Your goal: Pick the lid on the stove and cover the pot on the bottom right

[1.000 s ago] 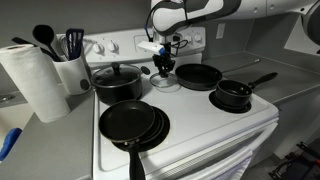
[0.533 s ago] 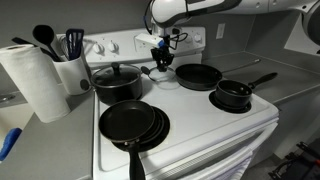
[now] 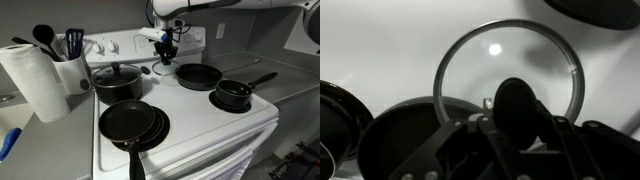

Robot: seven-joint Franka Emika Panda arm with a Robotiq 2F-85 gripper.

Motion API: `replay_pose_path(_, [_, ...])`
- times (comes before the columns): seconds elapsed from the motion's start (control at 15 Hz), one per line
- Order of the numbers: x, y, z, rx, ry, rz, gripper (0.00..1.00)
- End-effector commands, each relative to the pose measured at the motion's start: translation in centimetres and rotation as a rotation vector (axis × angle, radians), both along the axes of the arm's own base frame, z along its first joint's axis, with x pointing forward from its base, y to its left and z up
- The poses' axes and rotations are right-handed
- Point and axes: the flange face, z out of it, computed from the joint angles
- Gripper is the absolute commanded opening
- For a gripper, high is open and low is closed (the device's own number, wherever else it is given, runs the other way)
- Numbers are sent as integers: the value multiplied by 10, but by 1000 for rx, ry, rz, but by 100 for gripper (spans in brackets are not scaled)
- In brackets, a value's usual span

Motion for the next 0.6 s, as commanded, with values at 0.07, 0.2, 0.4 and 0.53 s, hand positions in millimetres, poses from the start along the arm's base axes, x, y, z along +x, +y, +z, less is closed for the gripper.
replay_pose_path(0.07, [-9, -16, 31, -28, 7, -26, 17])
replay_pose_path(0.2, [-15, -22, 44, -36, 8, -36, 17])
replay_pose_path(0.4, [-25, -32, 63, -54, -1, -46, 17])
replay_pose_path(0.53, [-34, -40, 74, -71, -1, -60, 17])
